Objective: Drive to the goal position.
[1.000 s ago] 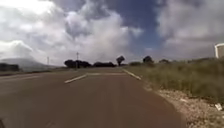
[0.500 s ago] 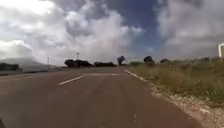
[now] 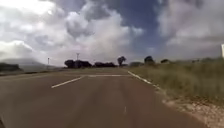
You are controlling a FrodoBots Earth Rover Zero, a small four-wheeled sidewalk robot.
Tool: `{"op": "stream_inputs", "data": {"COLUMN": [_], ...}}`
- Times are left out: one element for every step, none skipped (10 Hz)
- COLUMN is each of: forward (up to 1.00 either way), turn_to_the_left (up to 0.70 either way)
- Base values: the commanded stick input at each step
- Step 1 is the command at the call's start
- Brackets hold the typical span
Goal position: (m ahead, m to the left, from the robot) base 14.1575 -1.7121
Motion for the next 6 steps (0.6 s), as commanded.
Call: {"op": "stream_inputs", "data": {"forward": [1.00,1.00,1.00,1.00,1.00,1.00], "turn_to_the_left": [0.00,0.00,0.00,0.00,-0.15,-0.36]}}
